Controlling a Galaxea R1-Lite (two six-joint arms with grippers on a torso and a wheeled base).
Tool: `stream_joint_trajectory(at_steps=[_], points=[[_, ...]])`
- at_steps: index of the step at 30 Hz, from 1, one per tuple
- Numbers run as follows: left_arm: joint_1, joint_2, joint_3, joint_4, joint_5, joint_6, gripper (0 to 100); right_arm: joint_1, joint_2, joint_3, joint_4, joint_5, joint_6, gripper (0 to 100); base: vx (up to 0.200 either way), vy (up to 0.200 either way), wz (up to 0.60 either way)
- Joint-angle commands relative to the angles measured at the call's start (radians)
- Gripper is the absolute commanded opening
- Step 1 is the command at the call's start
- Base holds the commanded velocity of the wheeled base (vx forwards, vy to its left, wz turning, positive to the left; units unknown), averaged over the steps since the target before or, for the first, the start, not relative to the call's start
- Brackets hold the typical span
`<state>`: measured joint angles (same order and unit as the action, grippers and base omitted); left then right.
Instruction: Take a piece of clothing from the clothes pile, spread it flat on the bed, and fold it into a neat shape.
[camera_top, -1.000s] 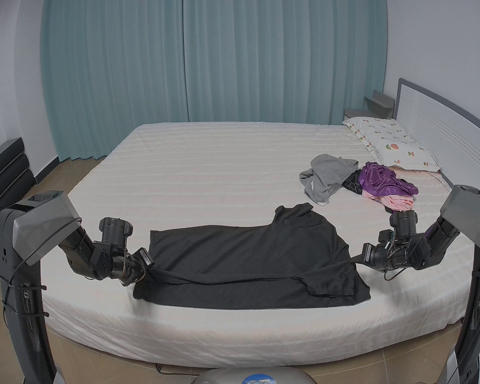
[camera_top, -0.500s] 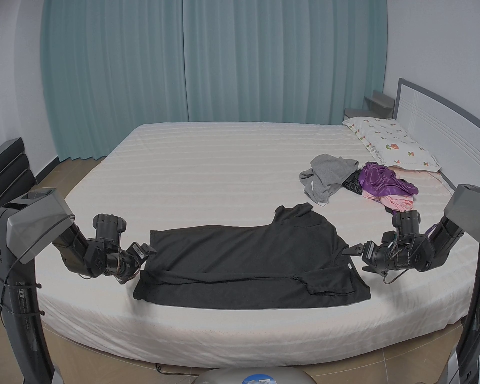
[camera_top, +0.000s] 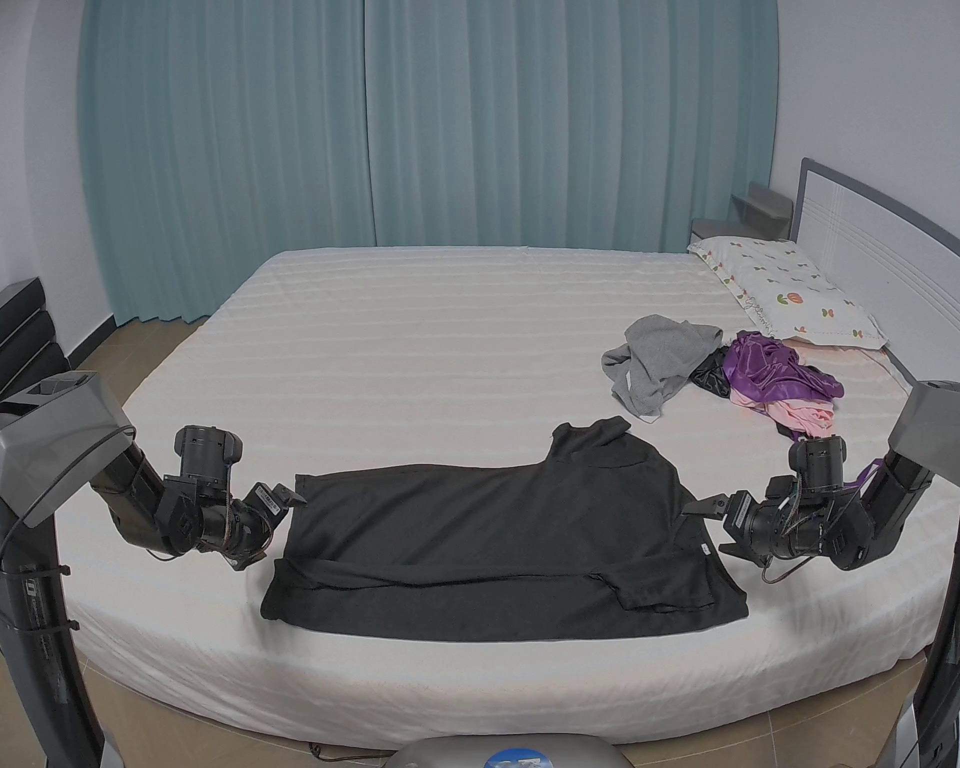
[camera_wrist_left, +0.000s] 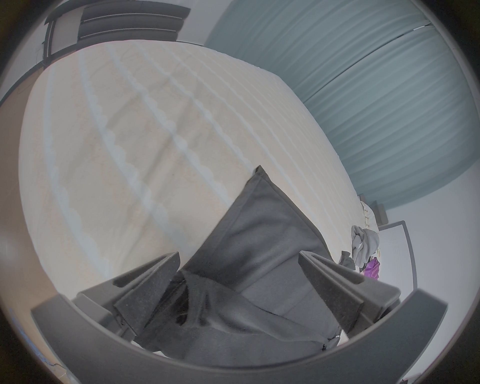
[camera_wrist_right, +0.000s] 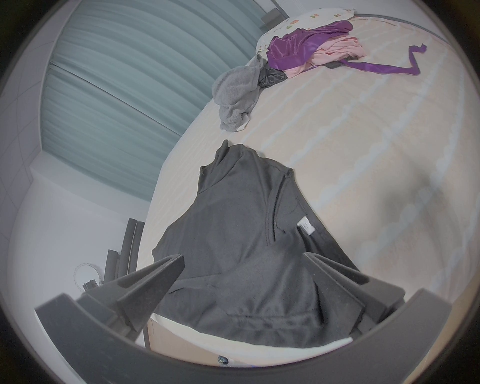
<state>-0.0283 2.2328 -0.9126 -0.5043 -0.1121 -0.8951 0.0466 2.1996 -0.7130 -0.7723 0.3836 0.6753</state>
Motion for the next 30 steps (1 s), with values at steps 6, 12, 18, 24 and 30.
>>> stream_joint_trajectory(at_steps=[6,12,18,24,30], points=[[-0.009,-0.033,0.069,0.007,-0.034,0.048,100,-0.007,-0.001,0.056,-0.019,0.02,-0.007,100,0.0,0.0,0.0],[-0.036,-0.045,0.113,0.003,-0.023,0.087,100,0.002,-0.001,0.072,-0.019,0.018,-0.011,100,0.0,0.0,0.0],[-0.07,-0.051,0.132,0.021,-0.021,0.099,100,0.002,0.002,0.075,-0.019,0.018,-0.011,100,0.0,0.0,0.0],[-0.099,-0.111,0.132,0.072,0.031,0.12,100,0.004,0.011,0.076,-0.019,0.018,-0.016,100,0.0,0.0,0.0],[-0.142,-0.148,0.164,0.067,0.098,0.143,100,0.006,0.006,0.079,-0.019,0.017,-0.025,100,0.0,0.0,0.0]])
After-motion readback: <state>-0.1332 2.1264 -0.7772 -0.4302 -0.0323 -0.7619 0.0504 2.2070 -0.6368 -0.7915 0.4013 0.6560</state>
